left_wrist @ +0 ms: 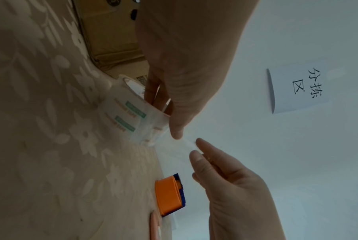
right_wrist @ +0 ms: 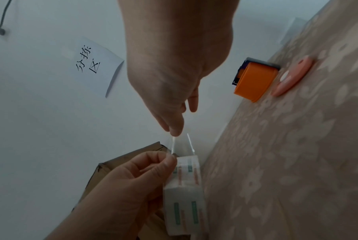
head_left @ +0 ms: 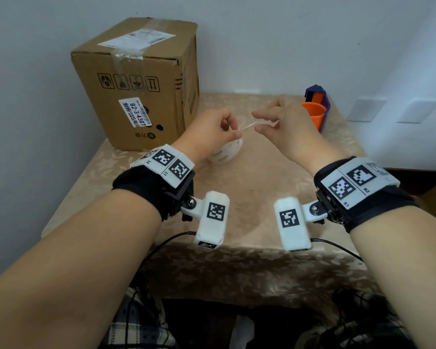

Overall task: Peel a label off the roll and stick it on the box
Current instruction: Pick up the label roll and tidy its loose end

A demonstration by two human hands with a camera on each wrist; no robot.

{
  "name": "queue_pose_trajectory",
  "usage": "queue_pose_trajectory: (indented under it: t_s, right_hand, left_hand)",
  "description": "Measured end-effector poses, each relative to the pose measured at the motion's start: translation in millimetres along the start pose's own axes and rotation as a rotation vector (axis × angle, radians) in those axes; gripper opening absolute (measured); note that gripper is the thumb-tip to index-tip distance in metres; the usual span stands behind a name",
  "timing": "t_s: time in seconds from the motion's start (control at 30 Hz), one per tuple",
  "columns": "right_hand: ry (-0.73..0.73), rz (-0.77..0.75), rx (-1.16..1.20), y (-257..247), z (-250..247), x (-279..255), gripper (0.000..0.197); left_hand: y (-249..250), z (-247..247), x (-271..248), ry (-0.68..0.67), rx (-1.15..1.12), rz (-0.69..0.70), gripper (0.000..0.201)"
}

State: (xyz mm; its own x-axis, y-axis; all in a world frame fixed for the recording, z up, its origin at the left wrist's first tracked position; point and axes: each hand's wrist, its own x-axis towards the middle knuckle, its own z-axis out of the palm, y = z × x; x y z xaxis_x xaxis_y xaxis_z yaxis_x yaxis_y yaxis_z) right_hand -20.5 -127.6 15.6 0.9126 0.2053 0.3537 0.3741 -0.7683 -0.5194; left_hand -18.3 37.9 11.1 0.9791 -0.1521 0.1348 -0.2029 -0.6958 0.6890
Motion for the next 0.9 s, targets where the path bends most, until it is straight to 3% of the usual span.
queue_pose_trajectory:
  t_s: [0.3, 0.47, 0.7, 0.9]
  right_hand:
    - [-0.011, 0.040, -0.096, -7, -1, 1, 0.021]
    - [0.031, 0.045, -0.131, -10, -4, 0, 0.017]
    - [-0.061, 0.140, 0.109, -5, -14, 2, 0.020]
    - [-0.107, 0.136, 0.136, -1, -10, 1, 0.023]
  left_hand:
    - [2, -5, 3, -0.024, 0.138, 0.039, 0.018]
    - [-1, -5, 1, -0.042, 0.101, 0.083, 0.035]
    - [-5, -3, -1, -0.065, 0.037, 0.143, 0.019]
    - [-5, -1, 0, -0.083, -0.021, 0.127, 0.006]
